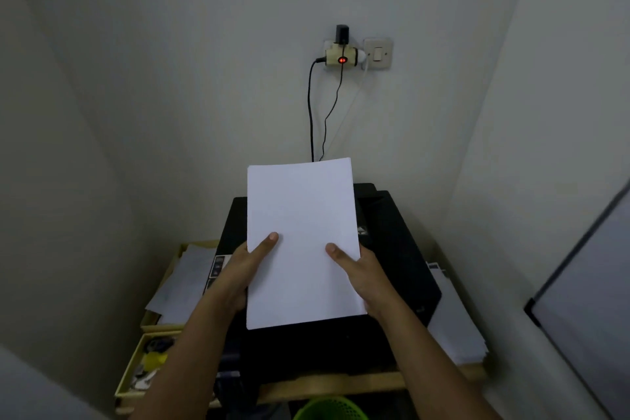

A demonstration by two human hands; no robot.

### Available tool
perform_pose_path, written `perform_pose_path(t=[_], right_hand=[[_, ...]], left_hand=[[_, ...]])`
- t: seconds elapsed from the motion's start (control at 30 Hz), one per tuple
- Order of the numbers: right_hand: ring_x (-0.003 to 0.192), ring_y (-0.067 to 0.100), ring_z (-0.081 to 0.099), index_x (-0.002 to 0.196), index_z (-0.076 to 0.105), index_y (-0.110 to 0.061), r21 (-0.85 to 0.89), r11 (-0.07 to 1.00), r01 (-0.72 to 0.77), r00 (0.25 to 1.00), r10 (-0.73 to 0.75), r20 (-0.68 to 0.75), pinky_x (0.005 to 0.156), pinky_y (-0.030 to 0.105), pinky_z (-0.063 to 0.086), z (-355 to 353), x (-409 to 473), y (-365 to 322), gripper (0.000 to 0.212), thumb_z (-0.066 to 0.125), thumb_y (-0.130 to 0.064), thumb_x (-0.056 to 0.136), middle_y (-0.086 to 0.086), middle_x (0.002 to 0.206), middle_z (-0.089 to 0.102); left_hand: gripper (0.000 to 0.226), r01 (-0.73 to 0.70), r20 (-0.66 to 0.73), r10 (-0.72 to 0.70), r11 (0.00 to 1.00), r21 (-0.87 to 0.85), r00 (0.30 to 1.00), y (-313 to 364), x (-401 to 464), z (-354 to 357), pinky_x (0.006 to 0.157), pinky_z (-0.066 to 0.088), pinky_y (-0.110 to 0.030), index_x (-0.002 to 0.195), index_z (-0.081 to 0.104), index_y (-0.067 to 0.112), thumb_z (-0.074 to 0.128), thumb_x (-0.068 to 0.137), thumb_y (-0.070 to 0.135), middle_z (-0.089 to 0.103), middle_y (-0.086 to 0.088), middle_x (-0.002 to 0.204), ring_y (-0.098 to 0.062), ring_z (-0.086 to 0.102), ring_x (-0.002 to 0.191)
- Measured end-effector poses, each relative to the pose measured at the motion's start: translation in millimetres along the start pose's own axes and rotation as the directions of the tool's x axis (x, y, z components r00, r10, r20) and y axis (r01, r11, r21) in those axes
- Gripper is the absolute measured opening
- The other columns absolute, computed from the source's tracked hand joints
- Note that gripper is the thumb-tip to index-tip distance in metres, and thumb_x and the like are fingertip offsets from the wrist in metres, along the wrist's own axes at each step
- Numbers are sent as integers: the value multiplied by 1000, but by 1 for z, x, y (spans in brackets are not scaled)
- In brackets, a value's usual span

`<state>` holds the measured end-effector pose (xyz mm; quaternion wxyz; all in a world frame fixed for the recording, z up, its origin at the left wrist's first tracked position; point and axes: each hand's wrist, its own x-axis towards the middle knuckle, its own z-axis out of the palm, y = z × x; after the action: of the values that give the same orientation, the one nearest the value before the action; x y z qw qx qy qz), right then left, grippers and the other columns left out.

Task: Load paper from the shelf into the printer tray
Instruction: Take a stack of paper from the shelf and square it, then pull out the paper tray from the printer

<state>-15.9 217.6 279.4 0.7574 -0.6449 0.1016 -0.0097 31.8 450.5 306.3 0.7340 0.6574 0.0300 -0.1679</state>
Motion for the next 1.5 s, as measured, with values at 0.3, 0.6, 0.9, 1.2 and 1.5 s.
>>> perform_pose_path(t=[0.3, 0.6, 0.9, 1.2, 1.5], right_hand=[[108, 16, 77, 132, 70, -27, 37, 999, -14, 997, 11, 82, 96, 41, 62, -26, -60, 36, 44, 78, -45, 93, -5, 118, 80], [112, 16, 75, 134, 69, -25, 29, 999, 31, 996, -34, 79, 94, 36, 61, -31, -93, 67, 34, 69, -36, 102, -6, 122, 78], [106, 19, 76, 114, 73, -16, -77, 993, -94, 995, 96, 18, 92, 41, 64, -25, -100, 136, 23, 68, -34, 103, 1, 114, 80], [104, 23, 78, 121, 69, -15, -65, 984, -166, 986, 164, -39, 94, 43, 63, -25, -105, 216, 20, 60, -27, 108, 1, 114, 81], [101, 24, 79, 119, 71, -12, 82, 979, -188, 958, 201, -202, 94, 44, 62, -24, -73, 288, 20, 63, -24, 106, 6, 112, 81]], left_hand=[[57, -83, -121, 110, 975, 207, 987, -46, -64, 22, 94, 58, -51, 133, 62, 21, 68, 89, 58, 74, -3, 118, -28, 70, 107], [37, -72, -160, 116, 962, 262, 980, -84, -118, 14, 75, 60, -36, 122, 65, 25, 64, 95, 50, 75, -3, 110, -26, 72, 101], [29, 12, -188, 84, 888, 460, 979, -125, -149, -29, 67, 54, -28, 119, 62, 28, 61, 98, 48, 70, 5, 106, -17, 68, 94], [33, -11, -95, 132, 640, 769, 987, -182, -149, -78, 62, 48, -20, 126, 64, 28, 56, 100, 46, 70, 11, 96, -4, 64, 83], [39, 34, -82, 100, 411, 911, 992, -249, -133, -122, 59, 51, -25, 118, 71, 22, 56, 98, 51, 68, 10, 82, -9, 63, 69]])
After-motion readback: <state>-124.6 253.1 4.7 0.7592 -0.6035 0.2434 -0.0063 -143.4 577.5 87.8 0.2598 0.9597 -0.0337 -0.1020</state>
